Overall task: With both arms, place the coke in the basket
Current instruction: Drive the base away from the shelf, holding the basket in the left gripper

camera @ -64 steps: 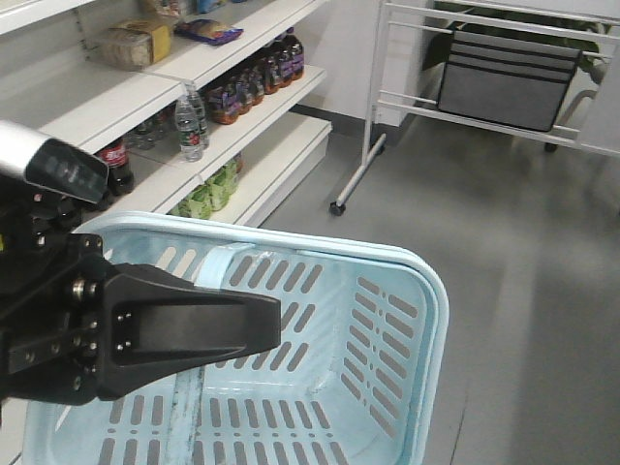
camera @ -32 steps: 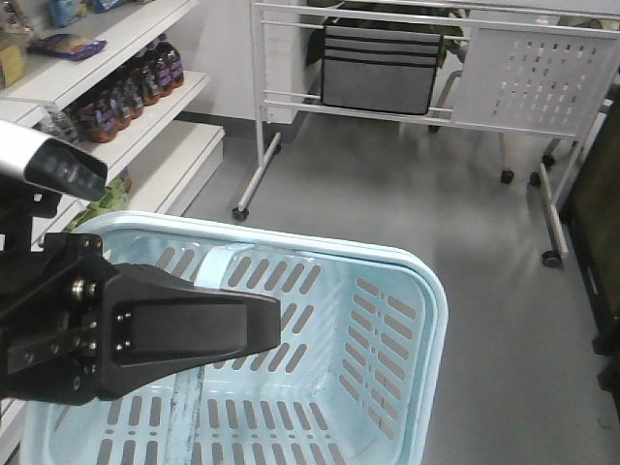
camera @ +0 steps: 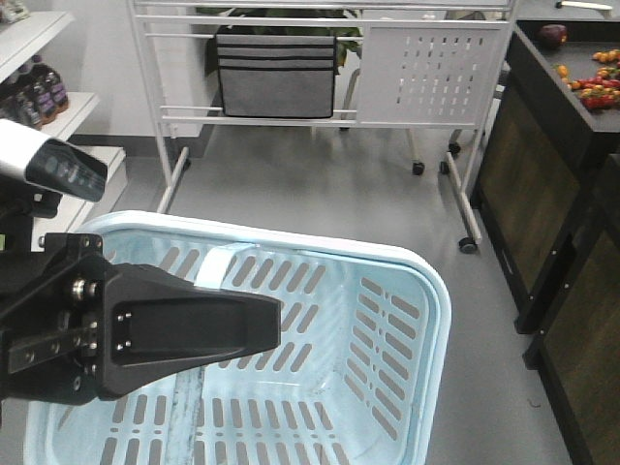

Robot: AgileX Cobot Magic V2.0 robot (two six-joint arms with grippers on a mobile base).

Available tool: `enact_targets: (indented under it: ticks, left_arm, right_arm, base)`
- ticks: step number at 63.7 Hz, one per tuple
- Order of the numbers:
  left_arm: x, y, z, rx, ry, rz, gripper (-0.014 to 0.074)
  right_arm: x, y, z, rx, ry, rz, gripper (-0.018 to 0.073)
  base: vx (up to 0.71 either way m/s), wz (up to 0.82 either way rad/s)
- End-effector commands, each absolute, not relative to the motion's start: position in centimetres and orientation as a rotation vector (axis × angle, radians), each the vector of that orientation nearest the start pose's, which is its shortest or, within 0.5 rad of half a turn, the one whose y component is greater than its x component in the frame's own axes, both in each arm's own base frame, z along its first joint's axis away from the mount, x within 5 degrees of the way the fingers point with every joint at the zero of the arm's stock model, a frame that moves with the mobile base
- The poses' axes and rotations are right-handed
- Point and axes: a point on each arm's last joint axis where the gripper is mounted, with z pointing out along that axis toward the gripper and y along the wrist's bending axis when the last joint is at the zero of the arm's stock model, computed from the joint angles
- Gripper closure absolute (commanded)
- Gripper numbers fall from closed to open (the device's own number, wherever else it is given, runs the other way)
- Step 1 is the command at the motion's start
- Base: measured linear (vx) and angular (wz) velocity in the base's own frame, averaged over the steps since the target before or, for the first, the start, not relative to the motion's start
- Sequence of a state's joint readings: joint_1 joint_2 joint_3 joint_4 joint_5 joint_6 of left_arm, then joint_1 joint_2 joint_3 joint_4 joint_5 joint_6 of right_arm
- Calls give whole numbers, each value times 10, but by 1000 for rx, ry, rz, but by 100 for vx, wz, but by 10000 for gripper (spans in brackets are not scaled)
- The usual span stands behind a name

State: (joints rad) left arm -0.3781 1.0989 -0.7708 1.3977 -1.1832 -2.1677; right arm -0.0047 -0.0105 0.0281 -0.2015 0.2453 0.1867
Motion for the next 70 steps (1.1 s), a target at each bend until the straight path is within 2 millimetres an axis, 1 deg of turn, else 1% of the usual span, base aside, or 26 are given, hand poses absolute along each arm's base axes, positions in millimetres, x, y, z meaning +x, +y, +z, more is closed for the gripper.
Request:
enact_targets:
  ticks: [1, 22, 70]
  left_arm:
    - [142, -145, 379, 570, 1636, -1922, 602]
    - [142, -145, 379, 570, 1636, -1922, 602]
    - [142, -145, 379, 570, 1636, -1922, 602]
  right_arm:
    - [56, -4, 187, 13, 1666, -55, 564]
    - [56, -4, 187, 13, 1666, -55, 564]
    - [56, -4, 187, 13, 1666, -55, 564]
  base:
    - [19, -25]
    - [21, -17]
    - [24, -5]
